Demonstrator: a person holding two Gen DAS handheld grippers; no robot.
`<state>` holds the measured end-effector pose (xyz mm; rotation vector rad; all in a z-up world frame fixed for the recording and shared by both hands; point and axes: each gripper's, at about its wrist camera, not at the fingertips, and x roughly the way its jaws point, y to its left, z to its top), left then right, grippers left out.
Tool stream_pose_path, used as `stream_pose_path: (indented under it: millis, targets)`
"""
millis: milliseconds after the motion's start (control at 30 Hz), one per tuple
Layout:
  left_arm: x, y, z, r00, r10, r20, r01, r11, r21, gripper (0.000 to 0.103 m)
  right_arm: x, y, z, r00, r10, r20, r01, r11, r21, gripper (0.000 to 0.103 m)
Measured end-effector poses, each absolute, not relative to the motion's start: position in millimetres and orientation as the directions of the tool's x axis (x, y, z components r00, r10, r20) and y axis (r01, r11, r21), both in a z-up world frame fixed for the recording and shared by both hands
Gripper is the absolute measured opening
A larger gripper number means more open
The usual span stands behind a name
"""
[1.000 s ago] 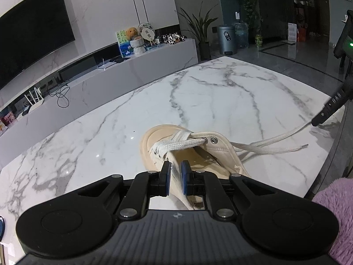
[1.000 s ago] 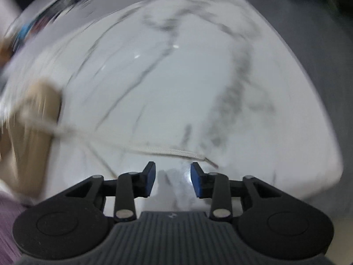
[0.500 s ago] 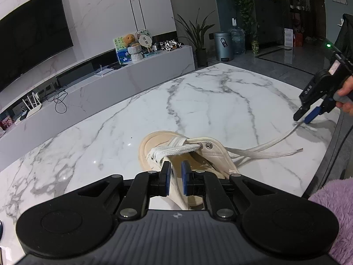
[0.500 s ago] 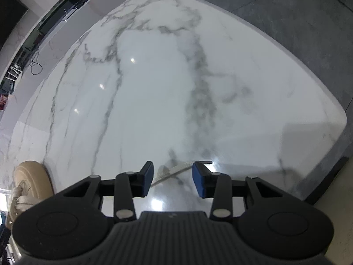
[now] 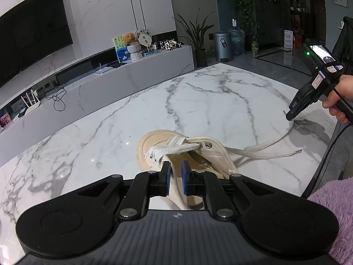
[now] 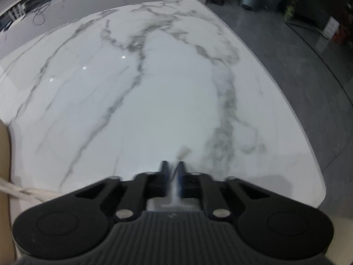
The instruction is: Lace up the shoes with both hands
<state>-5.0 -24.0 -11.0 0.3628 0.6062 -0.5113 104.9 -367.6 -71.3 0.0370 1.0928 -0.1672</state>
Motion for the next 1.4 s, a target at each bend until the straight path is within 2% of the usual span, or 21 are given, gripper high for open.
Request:
stream_pose_path:
  millis: [167, 367, 567, 800, 933, 1133, 1400]
  targets:
    - [-4.4, -23.8, -12.0, 0.699, -0.345, -0.626, 0.555, 0.814, 0.171, 0.008, 101.9, -362.0, -64.8, 0.471, -0.126, -0.873, 0.030, 0.992, -0.126, 0.002]
    - [-0.3, -24.3, -14.9, 0.690, -0.333, -0.643, 0.547, 0.821, 0.162, 0.008, 77.1, -347.9, -18.3, 0.590, -0.138, -0.796, -0.147, 0.951, -0.273, 0.001]
    - [5.6, -19.2, -17.4, 0.677, -0.325, -0.660, 0.528, 0.839, 0.128, 0.008, 57.2, -353.6, 27.6, 0.685, -0.179, -0.706, -0.171, 0.903, -0.394, 0.001]
    - [6.7, -14.9, -17.7, 0.674, -0.328, -0.662, 0.517, 0.849, 0.107, 0.007, 43.4, -360.8, 61.5, 0.764, -0.179, -0.620, -0.146, 0.888, -0.436, 0.001]
    - [9.1, -9.4, -18.2, 0.663, -0.347, -0.663, 0.513, 0.856, 0.065, 0.006, 37.3, -340.3, 68.2, 0.813, -0.060, -0.579, -0.251, 0.861, -0.442, 0.001]
    - [15.0, 3.8, -19.1, 0.637, -0.391, -0.665, 0.500, 0.865, -0.030, 0.005, 35.2, -283.0, 71.3, 0.810, 0.151, -0.567, -0.448, 0.783, -0.431, 0.001]
    - [22.7, 21.4, -20.3, 0.603, -0.449, -0.660, 0.475, 0.866, -0.155, 0.004, 35.6, -203.3, 50.7, 0.676, 0.380, -0.631, -0.702, 0.594, -0.393, 0.001]
